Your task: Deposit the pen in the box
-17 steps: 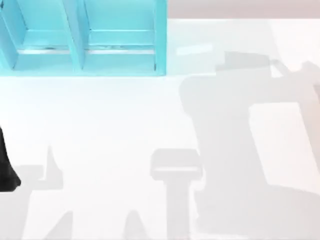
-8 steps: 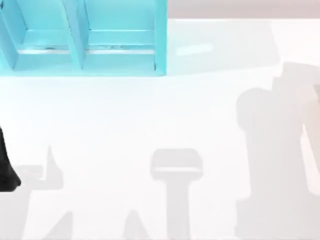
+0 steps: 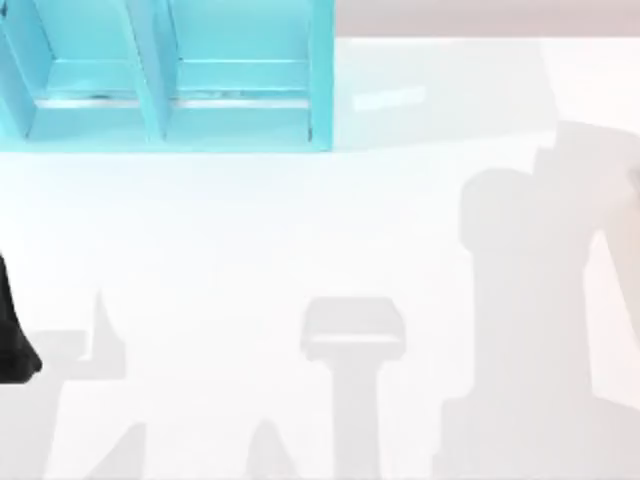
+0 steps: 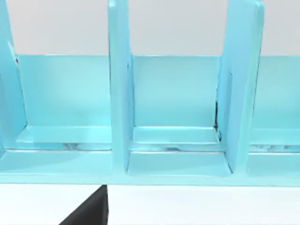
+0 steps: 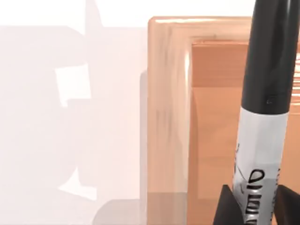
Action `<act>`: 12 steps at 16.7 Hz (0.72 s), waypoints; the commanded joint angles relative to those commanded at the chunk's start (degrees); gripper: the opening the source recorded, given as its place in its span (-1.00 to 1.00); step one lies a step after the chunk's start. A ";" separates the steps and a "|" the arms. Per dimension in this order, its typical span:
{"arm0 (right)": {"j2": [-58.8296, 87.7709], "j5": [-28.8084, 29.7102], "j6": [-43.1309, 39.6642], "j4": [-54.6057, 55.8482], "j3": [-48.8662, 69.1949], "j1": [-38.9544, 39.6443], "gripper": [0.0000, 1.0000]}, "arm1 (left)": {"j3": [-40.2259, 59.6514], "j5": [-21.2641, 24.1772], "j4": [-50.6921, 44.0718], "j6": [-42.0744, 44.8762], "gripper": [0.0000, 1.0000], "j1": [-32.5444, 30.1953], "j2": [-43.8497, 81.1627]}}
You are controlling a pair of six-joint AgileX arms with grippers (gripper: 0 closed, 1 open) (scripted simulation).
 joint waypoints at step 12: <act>-18.93 4.61 2.01 4.21 -49.03 1.89 -1.00 | 0.00 0.00 0.00 0.00 1.00 0.00 0.00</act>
